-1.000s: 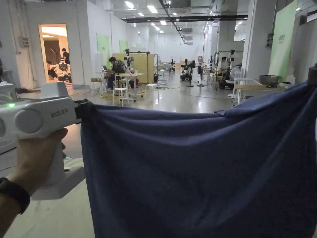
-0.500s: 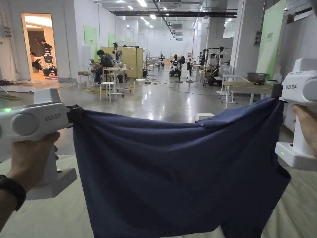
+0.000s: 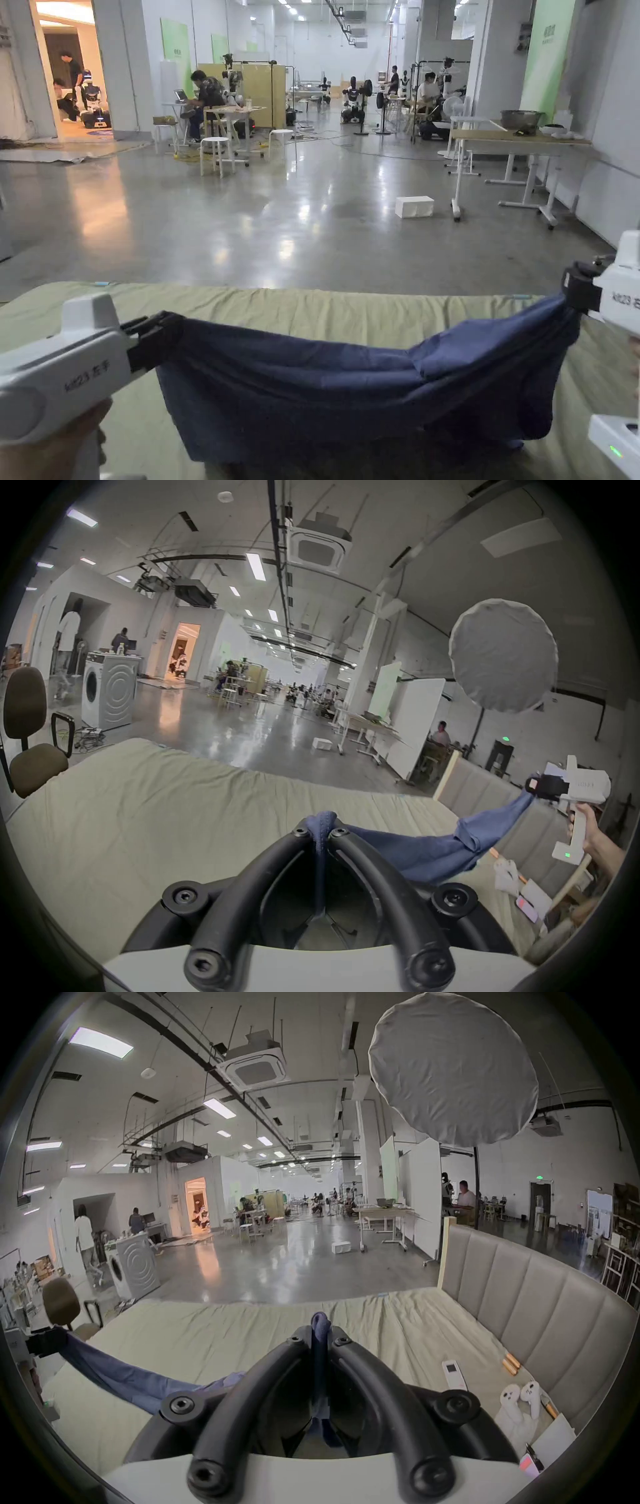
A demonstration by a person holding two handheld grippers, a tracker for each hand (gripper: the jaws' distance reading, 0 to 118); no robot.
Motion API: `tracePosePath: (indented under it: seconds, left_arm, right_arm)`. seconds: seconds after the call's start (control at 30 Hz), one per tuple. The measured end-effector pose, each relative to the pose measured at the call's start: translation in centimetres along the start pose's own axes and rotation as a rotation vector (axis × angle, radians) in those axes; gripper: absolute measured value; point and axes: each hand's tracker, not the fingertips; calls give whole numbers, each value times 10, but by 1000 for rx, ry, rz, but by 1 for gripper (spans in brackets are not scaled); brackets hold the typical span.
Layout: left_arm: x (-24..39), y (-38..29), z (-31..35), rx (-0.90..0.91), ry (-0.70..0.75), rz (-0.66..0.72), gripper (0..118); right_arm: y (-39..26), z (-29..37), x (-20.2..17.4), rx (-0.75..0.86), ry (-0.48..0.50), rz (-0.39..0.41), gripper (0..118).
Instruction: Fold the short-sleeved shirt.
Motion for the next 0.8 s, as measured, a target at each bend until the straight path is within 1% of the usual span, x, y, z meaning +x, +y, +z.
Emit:
tracePosePath:
  seconds: [0.03,0.1,0.13,0.17,0.23,0.37,0.4,0.47,0.5,0.53,0.6,0.63,0.67,0.7,0.73,0.77,0.8]
  left_arm:
    - [0,-16,18,-16,-12,0,4]
    - [-4,-44,53,-43,-36,26,4]
    - [-5,-56,69,-76,-50,45,4]
    - [-8,-71,86,-106,-32,78,4]
    - [-8,-99,125,-93,-21,62,4]
    - [-3,-154,190,-157,-26,116,4]
    - [-4,-166,202,-183,-12,136,4]
    - [-6,-190,219,-244,8,142,4]
    - [-9,-201,225,-252,11,153,4]
    - [-13,-211,229,-290,8,169,4]
    - [-13,-227,235,-309,16,168,4]
    - [-15,-234,237,-345,9,202,4]
    - [-15,-239,239,-355,4,193,4]
    - [-16,-243,239,-371,2,177,4]
    - [-16,-247,239,-404,-7,161,4]
    - [-14,-250,239,-412,7,146,4]
    - [-14,-252,239,-424,3,143,4]
  right_arm:
    - [-13,17,5,-32,33,11,7]
    - [-35,51,13,-7,20,5,7]
    - [-45,69,16,-30,49,-30,7]
    - [-59,86,21,-61,72,-72,7]
    - [-87,122,29,-70,64,-86,7]
    - [-146,187,39,-149,51,-166,7]
    - [-168,195,49,-175,46,-158,7]
    - [-204,218,53,-233,6,-150,7]
    - [-221,222,56,-295,13,-147,7]
    - [-233,231,54,-326,6,-168,7]
    - [-265,241,57,-413,-10,-207,7]
    - [-280,247,57,-425,-33,-231,7]
    - [-298,245,65,-470,-34,-238,7]
    - [-311,246,68,-479,-49,-229,7]
    - [-320,246,69,-502,-64,-246,7]
    - [-329,245,71,-532,-51,-258,7]
    - [-332,244,74,-545,-63,-266,7]
